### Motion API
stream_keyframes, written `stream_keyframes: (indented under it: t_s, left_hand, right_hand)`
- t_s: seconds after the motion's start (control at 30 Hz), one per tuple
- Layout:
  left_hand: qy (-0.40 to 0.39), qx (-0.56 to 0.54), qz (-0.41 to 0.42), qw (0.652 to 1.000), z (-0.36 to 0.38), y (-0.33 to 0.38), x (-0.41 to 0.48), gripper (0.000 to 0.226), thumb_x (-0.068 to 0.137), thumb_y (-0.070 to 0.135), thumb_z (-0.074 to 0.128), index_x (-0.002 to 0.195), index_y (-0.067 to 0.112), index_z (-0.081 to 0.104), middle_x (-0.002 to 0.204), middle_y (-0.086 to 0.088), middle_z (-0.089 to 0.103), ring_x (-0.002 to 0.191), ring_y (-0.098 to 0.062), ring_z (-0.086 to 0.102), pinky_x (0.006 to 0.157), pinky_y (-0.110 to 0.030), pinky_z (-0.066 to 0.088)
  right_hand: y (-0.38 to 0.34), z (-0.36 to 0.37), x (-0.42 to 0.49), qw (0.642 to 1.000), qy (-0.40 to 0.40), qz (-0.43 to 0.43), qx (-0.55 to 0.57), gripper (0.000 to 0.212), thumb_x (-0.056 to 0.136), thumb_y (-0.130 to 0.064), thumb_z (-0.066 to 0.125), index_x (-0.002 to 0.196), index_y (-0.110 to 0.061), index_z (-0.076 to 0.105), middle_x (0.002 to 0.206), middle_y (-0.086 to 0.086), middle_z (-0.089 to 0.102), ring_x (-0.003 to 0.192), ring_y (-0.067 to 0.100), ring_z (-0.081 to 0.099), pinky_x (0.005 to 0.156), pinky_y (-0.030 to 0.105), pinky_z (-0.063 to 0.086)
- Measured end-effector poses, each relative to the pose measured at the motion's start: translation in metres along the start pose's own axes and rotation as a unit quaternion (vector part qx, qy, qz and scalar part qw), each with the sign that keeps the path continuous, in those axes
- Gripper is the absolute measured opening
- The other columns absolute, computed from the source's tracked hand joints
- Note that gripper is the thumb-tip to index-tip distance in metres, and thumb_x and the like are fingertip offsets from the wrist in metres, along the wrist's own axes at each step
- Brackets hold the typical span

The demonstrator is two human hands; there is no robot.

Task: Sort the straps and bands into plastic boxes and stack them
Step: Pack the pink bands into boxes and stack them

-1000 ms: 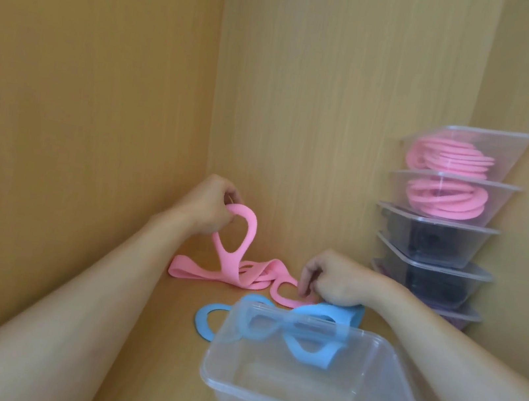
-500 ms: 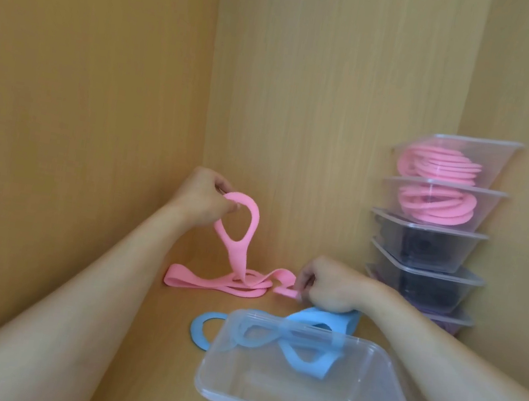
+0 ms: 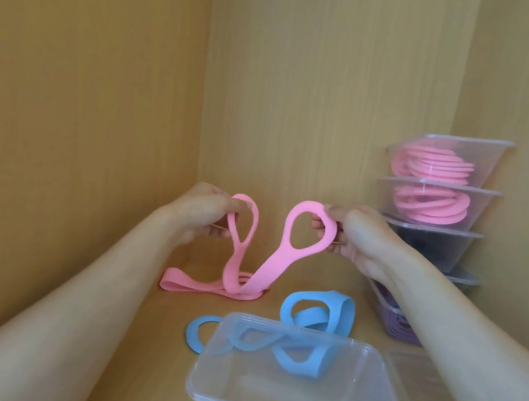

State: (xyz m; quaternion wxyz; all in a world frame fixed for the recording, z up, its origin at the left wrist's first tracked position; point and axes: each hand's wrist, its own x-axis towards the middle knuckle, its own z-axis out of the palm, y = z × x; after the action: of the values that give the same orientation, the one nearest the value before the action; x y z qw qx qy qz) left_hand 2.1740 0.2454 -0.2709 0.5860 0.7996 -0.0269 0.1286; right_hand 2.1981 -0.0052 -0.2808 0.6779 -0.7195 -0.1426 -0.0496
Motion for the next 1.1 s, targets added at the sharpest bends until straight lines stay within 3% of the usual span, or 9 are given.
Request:
stream_keyframes:
  t_s: [0.2,0.27,0.37,0.47,0.63,0.77,0.9,1.0,1.1]
  left_hand:
    - [-0.129,-0.040,-0.045,0.990,0.011,-0.038,0.005,0.030,0.095,0.000,0.054,0.120,0.009,0.068,0.118,-0.011,0.074,0.113,-0.022,0.069,0.097,-0.034,0.054]
    - [-0.150,0.072,-0.044,0.985,0.015,-0.053,0.007,0.046,0.092,-0.001,0.051,0.132,0.018,0.062,0.126,-0.006,0.070,0.119,-0.020,0.064,0.102,-0.036,0.050]
    - [-0.109,0.256,0.001,0.961,0.020,-0.075,0.009,0.042,0.087,0.001,0.060,0.125,0.018,0.066,0.118,-0.001,0.069,0.110,-0.018,0.062,0.096,-0.031,0.049]
    - [-0.029,0.282,0.023,0.959,0.015,-0.091,0.011,0.019,0.082,0.009,0.071,0.099,0.015,0.066,0.097,-0.001,0.068,0.090,-0.018,0.062,0.084,-0.030,0.050]
    - [-0.119,0.324,0.024,0.938,0.017,-0.098,0.013,0.009,0.081,0.022,0.083,0.089,0.022,0.079,0.090,-0.003,0.074,0.076,-0.009,0.059,0.076,-0.024,0.048]
    - [-0.105,0.337,0.049,0.934,0.020,-0.094,0.013,0.010,0.086,0.018,0.077,0.079,0.025,0.078,0.059,0.021,0.062,0.057,0.005,0.052,0.058,-0.009,0.038]
    - [-0.001,0.272,0.066,0.960,0.015,-0.071,0.015,0.022,0.094,0.010,0.065,0.075,0.019,0.072,0.079,0.001,0.072,0.074,-0.010,0.060,0.068,-0.017,0.047]
    - [0.085,0.198,0.076,0.974,0.014,-0.044,0.014,0.025,0.098,0.010,0.059,0.076,0.013,0.069,0.071,0.000,0.064,0.068,-0.015,0.055,0.059,-0.016,0.043]
    - [0.065,0.073,0.092,0.991,0.022,-0.016,0.004,0.016,0.100,0.007,0.055,0.089,0.005,0.067,0.082,-0.010,0.067,0.070,-0.019,0.062,0.072,-0.032,0.055]
  right_hand:
    - [-0.014,0.000,-0.005,0.996,0.002,-0.001,0.091,0.018,0.101,-0.017,0.056,0.093,-0.010,0.070,0.077,0.004,0.073,0.066,0.014,0.066,0.060,0.028,0.052]
    - [-0.020,0.000,-0.007,0.991,0.006,0.006,0.136,0.017,0.102,-0.014,0.053,0.097,-0.009,0.068,0.080,0.006,0.072,0.067,0.016,0.066,0.057,0.028,0.053]
    - [-0.031,0.001,-0.010,0.979,0.009,0.007,0.204,0.018,0.104,-0.012,0.049,0.097,-0.008,0.065,0.082,0.009,0.072,0.066,0.017,0.069,0.055,0.027,0.056]
    - [-0.044,0.001,-0.014,0.968,0.020,-0.019,0.248,0.017,0.103,-0.010,0.049,0.095,-0.007,0.064,0.084,0.011,0.071,0.065,0.016,0.070,0.055,0.026,0.057]
    - [-0.062,0.004,-0.019,0.958,0.037,-0.075,0.273,0.015,0.102,-0.009,0.054,0.095,-0.003,0.066,0.083,0.012,0.071,0.070,0.020,0.072,0.057,0.029,0.059]
    - [-0.067,0.007,-0.024,0.954,0.029,-0.096,0.283,0.012,0.099,-0.009,0.060,0.096,0.000,0.067,0.086,0.013,0.070,0.079,0.024,0.070,0.062,0.031,0.059]
    - [-0.067,0.006,-0.027,0.955,0.029,-0.097,0.278,0.015,0.097,-0.010,0.064,0.107,0.001,0.065,0.089,0.014,0.069,0.082,0.025,0.069,0.066,0.033,0.062]
    - [-0.064,0.004,-0.025,0.958,0.033,-0.086,0.270,0.014,0.096,-0.009,0.064,0.106,0.001,0.065,0.091,0.014,0.068,0.085,0.025,0.069,0.067,0.034,0.062]
    - [-0.061,0.005,-0.024,0.962,0.024,-0.068,0.263,0.015,0.096,-0.010,0.064,0.108,0.001,0.064,0.091,0.014,0.066,0.085,0.026,0.067,0.065,0.034,0.061]
